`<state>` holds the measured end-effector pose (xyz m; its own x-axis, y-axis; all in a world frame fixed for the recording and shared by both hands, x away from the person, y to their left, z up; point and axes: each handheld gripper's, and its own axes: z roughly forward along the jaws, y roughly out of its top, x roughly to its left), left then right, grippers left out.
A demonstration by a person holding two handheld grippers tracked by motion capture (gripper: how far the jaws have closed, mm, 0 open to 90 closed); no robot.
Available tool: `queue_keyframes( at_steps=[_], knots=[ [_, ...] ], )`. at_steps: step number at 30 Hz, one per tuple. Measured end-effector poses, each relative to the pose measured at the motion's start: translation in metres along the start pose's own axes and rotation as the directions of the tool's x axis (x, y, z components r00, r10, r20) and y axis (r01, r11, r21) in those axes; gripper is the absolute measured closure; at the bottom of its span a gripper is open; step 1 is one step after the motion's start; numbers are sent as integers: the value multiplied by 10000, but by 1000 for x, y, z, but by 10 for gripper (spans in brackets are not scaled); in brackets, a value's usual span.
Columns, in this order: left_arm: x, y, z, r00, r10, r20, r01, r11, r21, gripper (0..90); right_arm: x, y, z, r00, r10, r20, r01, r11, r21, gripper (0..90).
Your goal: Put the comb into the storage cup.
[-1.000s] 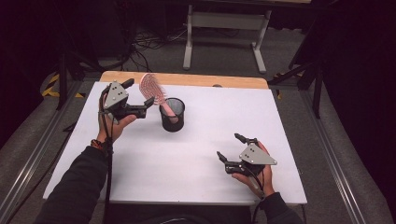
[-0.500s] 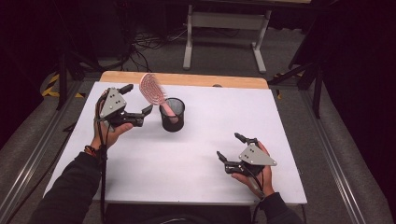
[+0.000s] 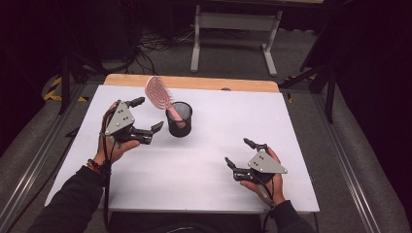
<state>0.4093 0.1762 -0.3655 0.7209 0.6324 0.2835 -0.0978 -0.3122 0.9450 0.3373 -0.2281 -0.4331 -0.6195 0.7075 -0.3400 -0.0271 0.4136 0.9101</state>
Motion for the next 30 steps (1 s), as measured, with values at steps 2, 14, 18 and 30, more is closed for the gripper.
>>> queue_keyframes(
  at_steps=[2, 14, 18, 30],
  knots=[
    [-1, 0, -1, 10000, 28, 41, -28, 10000, -23, 69, 0, 0, 0, 10000, -14, -5, 14, 10000, 19, 153],
    [-17, -4, -11, 9980, 272, 566, -270, 9996, -45, 77, 5, 3, 0, 9998, -200, 52, 201, 9998, -60, 161],
    [-21, -9, -14, 9964, 363, 771, -370, 9993, 66, 77, 3, 2, 0, 9998, -158, 157, 158, 9999, -15, 158],
    [-31, -15, -20, 9896, 529, 1341, -561, 9982, 207, 79, 3, 1, 1, 9999, -120, 84, 120, 9999, 80, 139]
  ],
)
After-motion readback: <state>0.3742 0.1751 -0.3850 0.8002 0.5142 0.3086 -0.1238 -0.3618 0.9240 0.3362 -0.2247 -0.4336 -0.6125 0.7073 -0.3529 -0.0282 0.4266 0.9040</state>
